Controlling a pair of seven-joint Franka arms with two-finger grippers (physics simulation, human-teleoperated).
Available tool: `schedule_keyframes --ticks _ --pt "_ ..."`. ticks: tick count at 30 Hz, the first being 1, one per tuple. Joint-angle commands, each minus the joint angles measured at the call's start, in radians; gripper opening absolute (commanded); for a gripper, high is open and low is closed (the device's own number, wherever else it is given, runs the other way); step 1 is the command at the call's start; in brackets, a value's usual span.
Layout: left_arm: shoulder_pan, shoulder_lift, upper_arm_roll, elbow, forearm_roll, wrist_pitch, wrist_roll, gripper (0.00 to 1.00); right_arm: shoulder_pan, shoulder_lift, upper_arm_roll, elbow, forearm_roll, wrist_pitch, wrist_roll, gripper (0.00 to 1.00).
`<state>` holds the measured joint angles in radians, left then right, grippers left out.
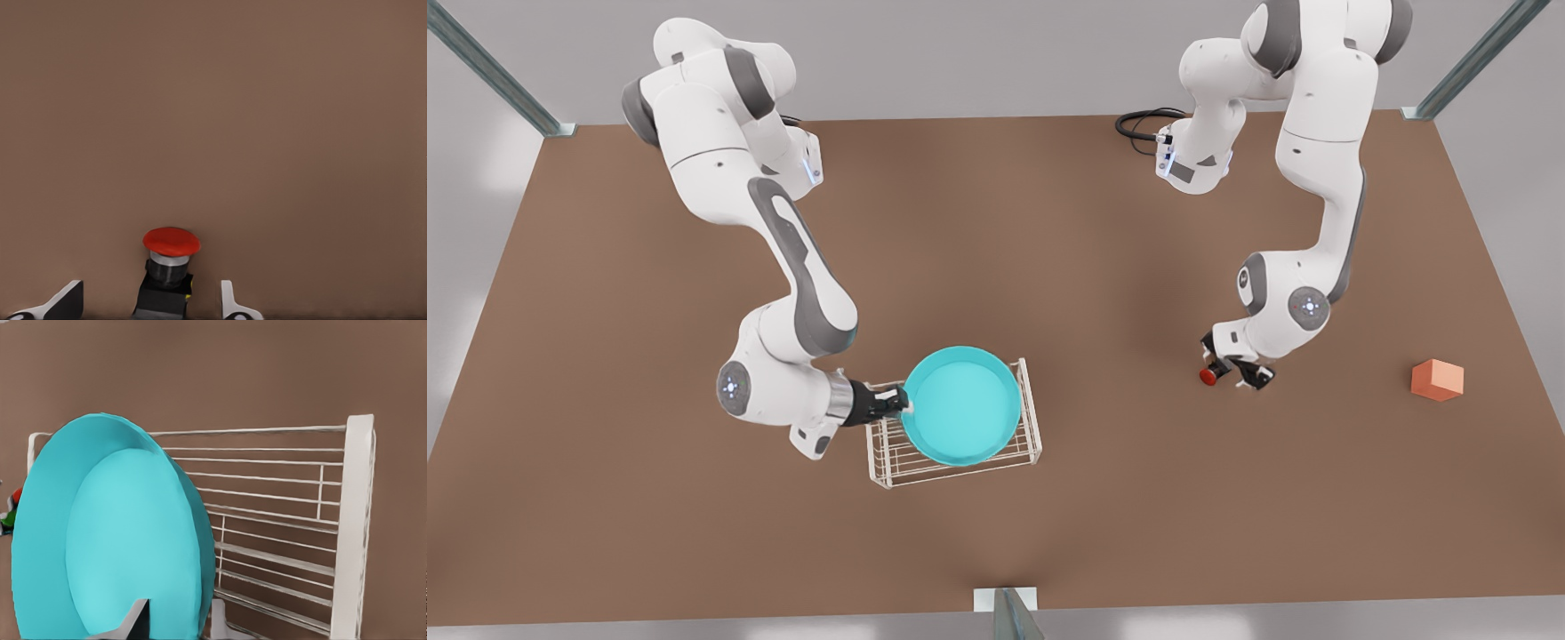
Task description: Place the plate on the shelf with right arm and place the red button switch in the plate with left arm
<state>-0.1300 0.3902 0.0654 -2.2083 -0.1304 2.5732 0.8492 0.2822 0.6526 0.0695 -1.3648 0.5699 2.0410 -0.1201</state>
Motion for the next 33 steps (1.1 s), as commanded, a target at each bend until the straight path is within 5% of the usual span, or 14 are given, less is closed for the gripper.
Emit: schedule_keyframes --ticks 1,5,9,13,23,27,30,33 --pt "0.000 -0.004 0.001 -0.016 0.005 0.001 -0.065 1.00 -0.002 -0.030 -0.017 -0.003 -0.004 0.016 0.148 1.00" --pt "-0.007 0.004 0.001 -0.048 0.043 0.061 -0.050 1.00 0.000 -0.278 -0.234 -0.002 -0.079 -0.392 0.135 1.00" --pt "-0.008 0.018 -0.003 -0.064 0.054 0.134 -0.055 1.00 -0.024 -0.272 -0.375 -0.022 -0.364 -0.458 -0.148 1.00" --pt "-0.008 0.018 -0.004 -0.057 0.046 0.142 -0.058 1.00 -0.069 -0.220 -0.379 -0.154 -0.574 -0.331 -0.197 1.00" --pt "-0.010 0.073 -0.006 -0.056 0.048 0.231 -0.045 0.98 -0.127 -0.220 -0.381 -0.135 -0.594 -0.334 -0.230 1.00" --pt "-0.013 0.073 -0.006 -0.054 0.049 0.232 -0.045 0.45 -0.127 -0.220 -0.381 -0.135 -0.590 -0.337 -0.233 1.00" --pt "-0.013 0.073 -0.006 -0.053 0.054 0.231 -0.045 0.27 -0.126 -0.220 -0.379 -0.135 -0.590 -0.340 -0.231 1.00" --pt "-0.013 0.065 -0.006 -0.039 0.055 0.226 -0.047 0.23 -0.126 -0.220 -0.379 -0.135 -0.588 -0.340 -0.228 1.00"
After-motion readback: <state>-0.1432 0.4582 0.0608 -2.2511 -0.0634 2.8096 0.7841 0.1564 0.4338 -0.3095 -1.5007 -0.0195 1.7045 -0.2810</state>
